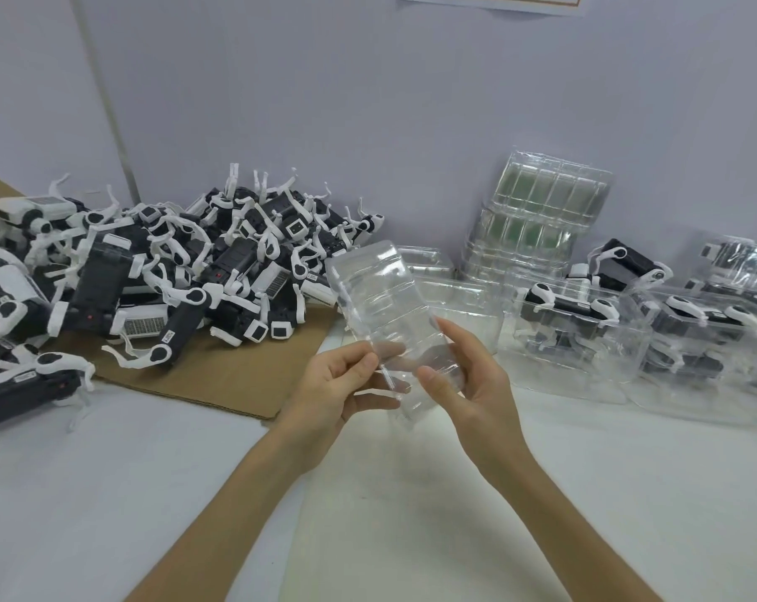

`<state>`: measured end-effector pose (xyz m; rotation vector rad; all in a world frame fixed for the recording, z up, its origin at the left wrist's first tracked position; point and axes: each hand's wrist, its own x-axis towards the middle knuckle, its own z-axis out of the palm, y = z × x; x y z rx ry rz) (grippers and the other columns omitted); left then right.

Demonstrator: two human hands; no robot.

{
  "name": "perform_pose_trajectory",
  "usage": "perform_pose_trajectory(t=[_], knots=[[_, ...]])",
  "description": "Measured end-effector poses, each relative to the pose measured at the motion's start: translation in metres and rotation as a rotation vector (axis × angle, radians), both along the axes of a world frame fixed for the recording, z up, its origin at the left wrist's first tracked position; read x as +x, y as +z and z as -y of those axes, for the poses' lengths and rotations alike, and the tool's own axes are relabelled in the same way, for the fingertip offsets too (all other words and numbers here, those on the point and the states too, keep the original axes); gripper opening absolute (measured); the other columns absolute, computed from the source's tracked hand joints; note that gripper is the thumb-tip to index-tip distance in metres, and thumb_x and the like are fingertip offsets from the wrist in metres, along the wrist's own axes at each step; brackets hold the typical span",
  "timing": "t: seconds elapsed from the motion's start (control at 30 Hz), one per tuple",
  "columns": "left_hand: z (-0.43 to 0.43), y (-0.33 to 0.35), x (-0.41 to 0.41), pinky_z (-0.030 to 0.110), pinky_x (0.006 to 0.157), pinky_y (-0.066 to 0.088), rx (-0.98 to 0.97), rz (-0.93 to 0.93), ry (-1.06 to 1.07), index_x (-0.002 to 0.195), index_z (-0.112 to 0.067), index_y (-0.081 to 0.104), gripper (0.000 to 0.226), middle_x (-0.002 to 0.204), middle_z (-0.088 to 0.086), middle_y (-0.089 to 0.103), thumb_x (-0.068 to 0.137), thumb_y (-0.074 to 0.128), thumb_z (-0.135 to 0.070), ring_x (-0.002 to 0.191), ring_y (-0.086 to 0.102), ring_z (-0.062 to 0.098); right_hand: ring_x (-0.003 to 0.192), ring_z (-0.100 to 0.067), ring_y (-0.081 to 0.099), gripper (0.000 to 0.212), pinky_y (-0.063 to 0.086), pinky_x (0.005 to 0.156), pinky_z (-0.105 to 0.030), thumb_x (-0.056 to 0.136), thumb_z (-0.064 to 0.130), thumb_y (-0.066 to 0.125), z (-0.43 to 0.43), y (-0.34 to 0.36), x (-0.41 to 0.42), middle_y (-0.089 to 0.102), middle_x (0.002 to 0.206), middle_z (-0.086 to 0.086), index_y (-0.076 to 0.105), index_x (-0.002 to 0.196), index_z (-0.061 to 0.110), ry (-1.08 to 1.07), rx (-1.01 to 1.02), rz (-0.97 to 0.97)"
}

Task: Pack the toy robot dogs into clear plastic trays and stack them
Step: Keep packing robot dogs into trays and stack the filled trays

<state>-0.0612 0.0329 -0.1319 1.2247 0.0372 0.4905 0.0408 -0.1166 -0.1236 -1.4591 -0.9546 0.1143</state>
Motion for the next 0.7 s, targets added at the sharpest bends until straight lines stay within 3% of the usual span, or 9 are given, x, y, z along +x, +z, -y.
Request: perform_pose_trajectory(t=[0.13,0.23,0.4,0.53,0.7], knots=[[-0.0004,-0.0021,0.0003,0.027,0.066,0.057,0.031,-0.007,0.052,0.106,-0.01,0.074,0.023,0.102,0.018,0.074,0.099,0.052,-0.007,0.083,0.072,0.025,0.098,-0.011,0.065,0.052,0.046,0.086,-0.013,0.088,0.014,0.071,0.0009,0.0009,-0.0021,0.069,0.097,0.003,0.054,0.133,0.034,-0.006,-0.01,0.047],[-0.0018,-0.0012,0.0005,0.026,0.067,0.057,0.04,-0.018,0.048,0.103,-0.008,0.071,0.019,0.097,0.016,0.076,0.087,0.062,-0.012,0.082,0.074,0.024,0.099,-0.01,0.065,0.052,0.045,0.085,-0.011,0.085,0.026,0.07,0.0025,0.001,-0.0048,0.07,0.096,0.007,0.053,0.133,0.036,-0.015,-0.036,0.078],[-0.0027,-0.002,-0.0002,0.03,0.078,0.057,0.046,0.003,-0.035,0.112,-0.01,0.069,0.023,0.112,0.018,0.073,0.09,0.062,-0.009,0.1,0.072,0.031,0.098,-0.005,0.068,0.047,0.047,0.081,-0.01,0.087,0.033,0.071,0.0024,0.0026,-0.0078,0.073,0.105,0.011,0.053,0.131,0.032,-0.001,-0.061,0.001],[-0.002,-0.0013,0.0019,0.031,0.072,0.06,0.069,-0.029,0.027,0.113,-0.007,0.067,0.023,0.105,0.018,0.074,0.098,0.052,0.0,0.094,0.074,0.029,0.093,-0.014,0.072,0.024,0.048,0.078,-0.013,0.092,0.021,0.07,0.0005,0.0056,-0.0054,0.076,0.096,0.003,0.066,0.116,0.024,-0.016,-0.047,-0.051],[-0.009,-0.0013,0.0015,0.031,0.06,0.06,0.047,-0.084,0.098,0.104,-0.002,0.066,0.017,0.09,0.016,0.075,0.096,0.052,0.004,0.082,0.075,0.031,0.087,-0.009,0.071,0.022,0.043,0.076,-0.006,0.089,0.019,0.073,-0.0003,0.0076,-0.0018,0.077,0.082,0.004,0.07,0.108,0.028,-0.084,-0.034,-0.096]])
